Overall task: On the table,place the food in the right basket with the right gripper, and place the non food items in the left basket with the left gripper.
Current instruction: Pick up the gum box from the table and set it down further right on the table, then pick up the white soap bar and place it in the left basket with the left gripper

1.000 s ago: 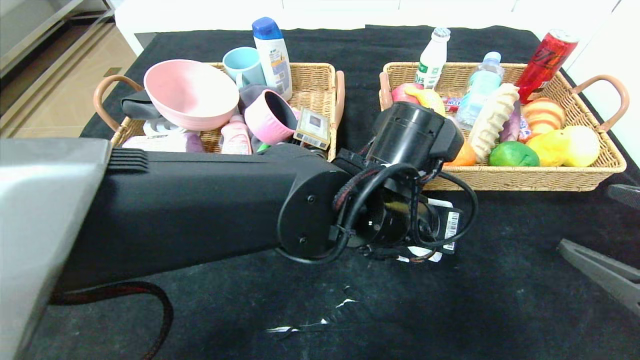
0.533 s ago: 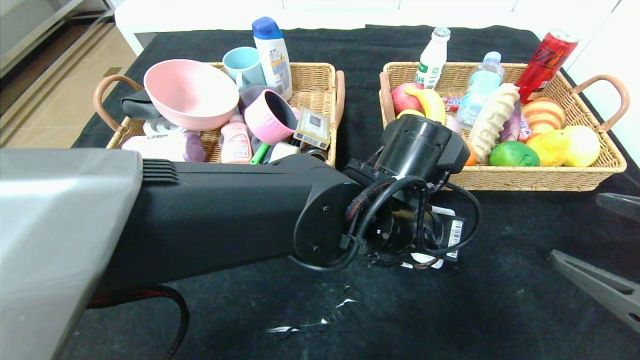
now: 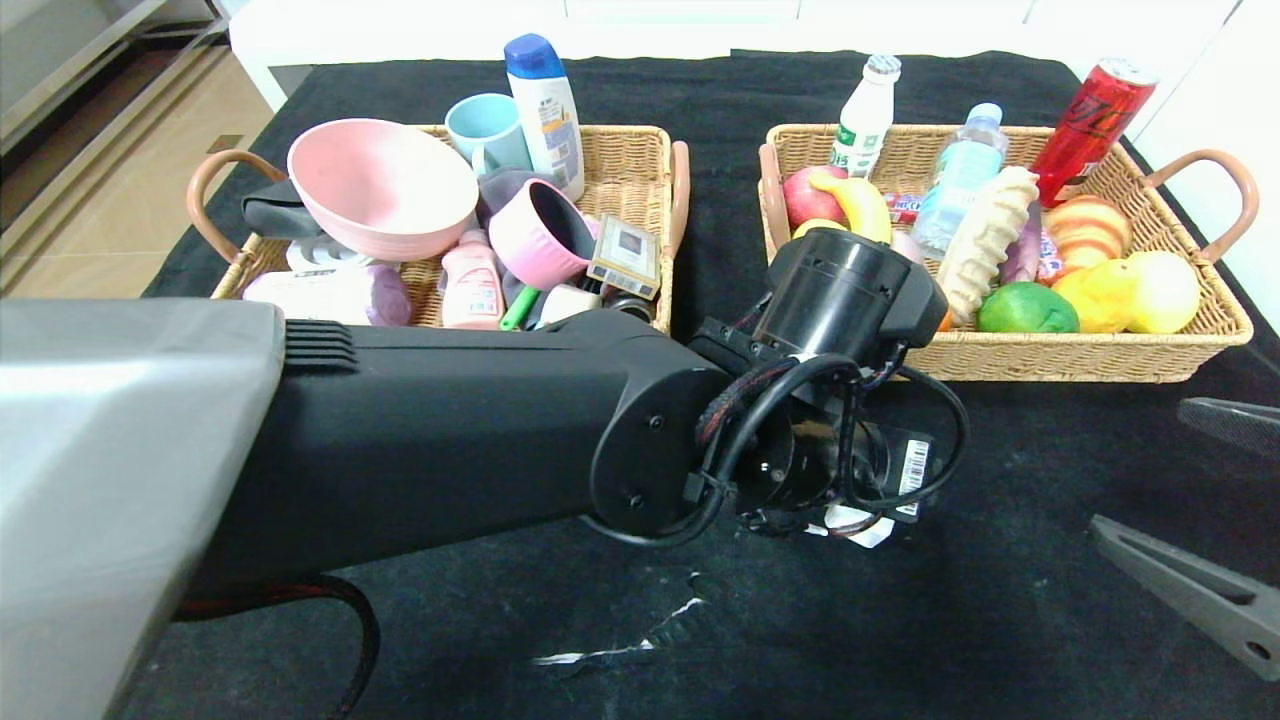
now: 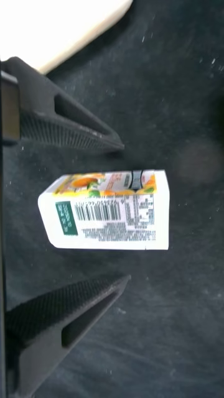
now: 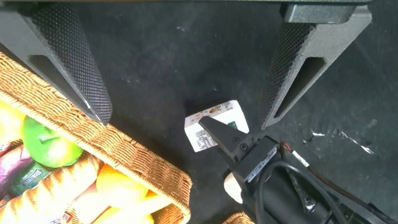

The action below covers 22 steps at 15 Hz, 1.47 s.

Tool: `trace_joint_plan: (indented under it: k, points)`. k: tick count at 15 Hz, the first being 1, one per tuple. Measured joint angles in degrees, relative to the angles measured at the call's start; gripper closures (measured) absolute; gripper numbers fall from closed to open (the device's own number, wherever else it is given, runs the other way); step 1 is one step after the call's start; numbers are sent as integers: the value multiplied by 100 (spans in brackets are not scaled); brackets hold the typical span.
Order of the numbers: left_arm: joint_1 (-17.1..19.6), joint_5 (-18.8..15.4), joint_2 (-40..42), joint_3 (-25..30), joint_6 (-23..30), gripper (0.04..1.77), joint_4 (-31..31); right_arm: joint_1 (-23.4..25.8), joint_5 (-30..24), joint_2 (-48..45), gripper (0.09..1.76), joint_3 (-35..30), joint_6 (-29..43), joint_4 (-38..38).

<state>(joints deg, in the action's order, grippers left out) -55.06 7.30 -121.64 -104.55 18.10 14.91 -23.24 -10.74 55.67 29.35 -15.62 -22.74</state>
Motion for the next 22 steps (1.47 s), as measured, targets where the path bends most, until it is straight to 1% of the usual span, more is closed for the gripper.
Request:
trace_joint_plan:
  k: [3, 5, 7, 8, 11, 15, 18, 21, 22]
  points:
    - [0, 107, 61, 22, -166, 29, 38, -5, -9, -6, 14, 0, 2, -6]
    - [7, 129, 173, 46, -374, 24, 55, -16, -17, -35, 14, 13, 5, -6]
    - [16, 132, 321, 72, -691, 21, 77, -18, -9, -52, 14, 18, 5, -6]
    - [20, 132, 413, 91, -890, 20, 157, -20, -9, -59, 14, 18, 7, -6]
    - [105, 132, 662, 122, -1480, 16, 695, -52, -2, -63, 14, 0, 2, -5]
    - [374, 168, 931, 226, -2174, 14, 818, -63, -6, -91, 14, -9, 0, 0]
    - [603, 201, 1211, 521, -3020, 12, 873, -66, -11, -99, 14, -20, -1, 2]
    - [757, 157, 1442, 658, -3413, 12, 1646, -66, -9, -91, 14, -28, 0, 16]
    - [794, 190, 1482, 647, -3408, 11, 1718, -94, -6, -85, 14, -39, 0, 22]
